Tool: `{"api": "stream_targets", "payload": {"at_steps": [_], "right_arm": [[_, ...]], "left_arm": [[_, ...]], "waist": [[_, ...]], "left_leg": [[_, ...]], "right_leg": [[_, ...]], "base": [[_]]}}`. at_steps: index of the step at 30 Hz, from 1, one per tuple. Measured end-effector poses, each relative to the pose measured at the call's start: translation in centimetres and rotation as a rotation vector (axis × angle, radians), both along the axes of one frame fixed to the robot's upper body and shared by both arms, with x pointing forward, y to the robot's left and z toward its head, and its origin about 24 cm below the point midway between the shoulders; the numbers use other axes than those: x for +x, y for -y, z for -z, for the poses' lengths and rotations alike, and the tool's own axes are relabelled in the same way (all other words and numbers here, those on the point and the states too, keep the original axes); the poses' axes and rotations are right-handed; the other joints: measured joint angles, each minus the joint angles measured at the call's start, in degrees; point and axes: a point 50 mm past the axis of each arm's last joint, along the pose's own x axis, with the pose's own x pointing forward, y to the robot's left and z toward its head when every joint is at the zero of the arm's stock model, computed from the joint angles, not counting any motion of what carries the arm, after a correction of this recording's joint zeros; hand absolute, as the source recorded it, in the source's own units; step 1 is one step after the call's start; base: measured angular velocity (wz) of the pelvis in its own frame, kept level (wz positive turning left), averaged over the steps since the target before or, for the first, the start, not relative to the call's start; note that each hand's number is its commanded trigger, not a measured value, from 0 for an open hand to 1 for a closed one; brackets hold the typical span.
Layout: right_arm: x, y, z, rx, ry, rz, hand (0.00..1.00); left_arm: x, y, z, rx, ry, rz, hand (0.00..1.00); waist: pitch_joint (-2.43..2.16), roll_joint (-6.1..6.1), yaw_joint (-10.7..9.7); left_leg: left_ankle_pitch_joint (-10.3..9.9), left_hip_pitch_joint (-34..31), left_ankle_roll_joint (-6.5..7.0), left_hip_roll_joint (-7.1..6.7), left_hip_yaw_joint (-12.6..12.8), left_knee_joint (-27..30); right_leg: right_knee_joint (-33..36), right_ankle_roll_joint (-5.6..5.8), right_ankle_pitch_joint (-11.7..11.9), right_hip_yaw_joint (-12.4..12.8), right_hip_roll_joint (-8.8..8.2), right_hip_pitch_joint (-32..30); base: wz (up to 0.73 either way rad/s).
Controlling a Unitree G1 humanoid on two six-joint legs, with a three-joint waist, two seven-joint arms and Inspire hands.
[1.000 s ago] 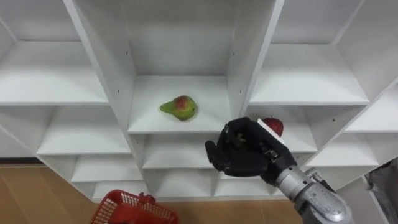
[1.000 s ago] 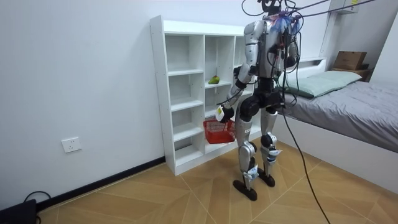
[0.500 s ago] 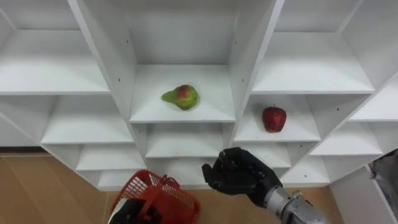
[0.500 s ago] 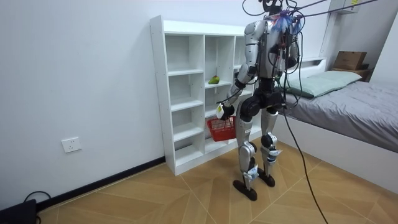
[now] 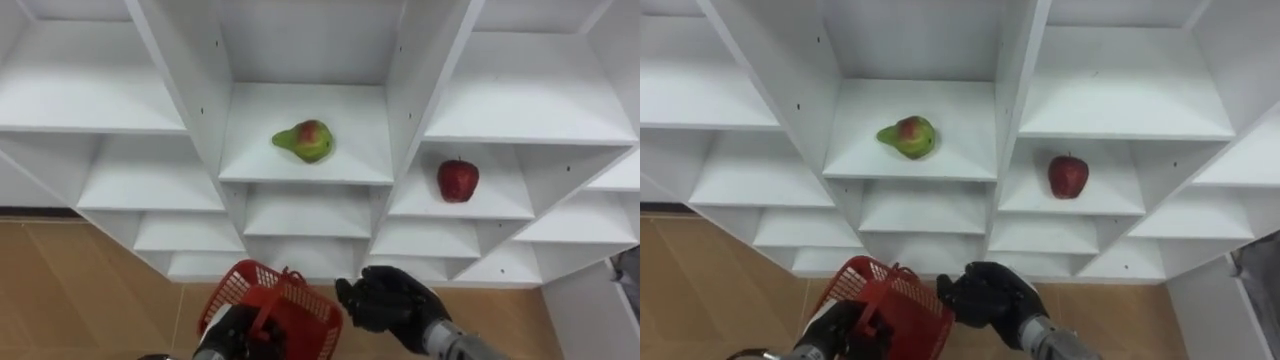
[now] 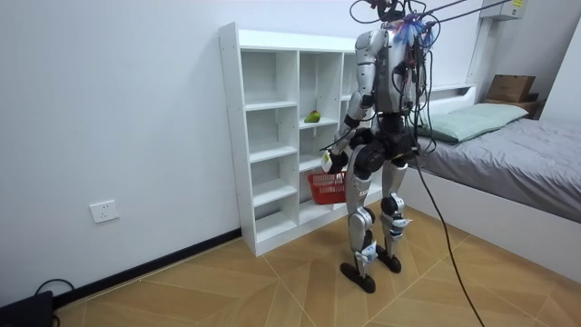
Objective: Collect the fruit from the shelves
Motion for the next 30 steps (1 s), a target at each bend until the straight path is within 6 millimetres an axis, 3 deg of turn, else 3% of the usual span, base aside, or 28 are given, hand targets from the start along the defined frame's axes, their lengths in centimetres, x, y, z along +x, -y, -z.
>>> {"api": "stream_targets", "payload": {"at_steps": [7,16,30], "right_arm": [[-0.2,-0.1,0.8,0.080,-0.069,0.098,1.00],[0.0,-0.2,1.4,0.090,-0.122,0.115,1.00],[-0.1,-0.6,2.2,0.114,-0.205,0.158,1.00]], "left_arm": [[1.0,1.4,-0.5,-0.017,0.042,0.078,1.00],[1.5,2.2,-0.9,-0.027,0.061,0.148,1.00],[1.8,3.9,-1.0,-0.053,0.056,0.243,1.00]], "waist": [[0.37,1.08,0.2],[0.43,1.24,0.2],[1.05,1.68,0.3]], "left_leg": [[0.3,-2.2,0.18,-0.17,-0.1,0.4],[0.8,-4.2,0.28,-0.38,0.1,0.7],[0.8,-3.9,0.38,-0.44,0.3,0.5]], "right_leg": [[0.3,-0.05,0.0,-0.2,-0.24,-1.9],[1.0,-0.11,0.1,-0.3,-0.58,-4.4],[1.8,-0.11,0.1,0.1,-0.68,-4.7]], "base": [[0.00],[0.00],[0.00]]}}
